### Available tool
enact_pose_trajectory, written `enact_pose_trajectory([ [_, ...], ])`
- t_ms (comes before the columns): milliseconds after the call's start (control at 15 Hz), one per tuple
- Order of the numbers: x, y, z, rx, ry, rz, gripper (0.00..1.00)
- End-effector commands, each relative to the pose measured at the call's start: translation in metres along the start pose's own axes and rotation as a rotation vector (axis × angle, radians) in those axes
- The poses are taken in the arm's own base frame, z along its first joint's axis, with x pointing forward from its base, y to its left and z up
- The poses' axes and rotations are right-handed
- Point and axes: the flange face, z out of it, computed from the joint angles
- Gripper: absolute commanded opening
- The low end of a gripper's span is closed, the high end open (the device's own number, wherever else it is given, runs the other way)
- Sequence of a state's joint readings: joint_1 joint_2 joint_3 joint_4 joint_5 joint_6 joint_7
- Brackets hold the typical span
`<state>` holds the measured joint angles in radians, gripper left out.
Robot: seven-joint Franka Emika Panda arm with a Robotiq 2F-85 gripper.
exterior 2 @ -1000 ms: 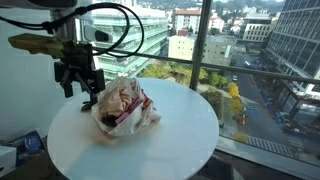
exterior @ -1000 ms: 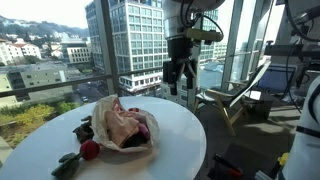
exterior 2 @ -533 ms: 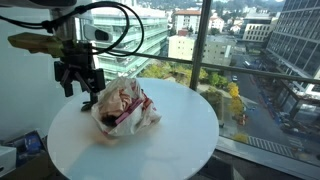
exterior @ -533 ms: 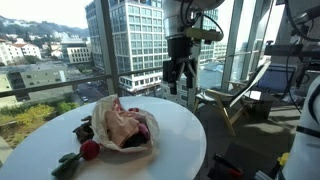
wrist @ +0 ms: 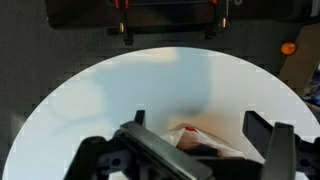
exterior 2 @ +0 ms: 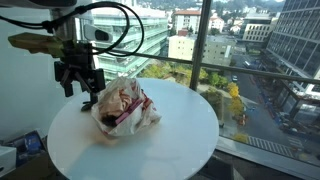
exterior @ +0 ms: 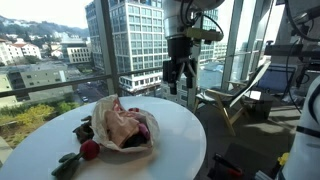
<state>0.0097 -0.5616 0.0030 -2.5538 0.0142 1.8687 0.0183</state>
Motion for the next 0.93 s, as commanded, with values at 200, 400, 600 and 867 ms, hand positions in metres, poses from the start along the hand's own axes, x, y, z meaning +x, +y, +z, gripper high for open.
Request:
enact_pose_trajectory([
  [200,0.000,0.000,0.000,0.000,-0.001,0.000,1.00],
  [400,0.016,-0.025,0.030,0.020,-0.014,-0.014,1.00],
  [600,0.034,-0.063,0.062,0.016,0.031,-0.041,1.00],
  [867,0.074,-0.108,0.108,-0.061,0.118,-0.050,1.00],
])
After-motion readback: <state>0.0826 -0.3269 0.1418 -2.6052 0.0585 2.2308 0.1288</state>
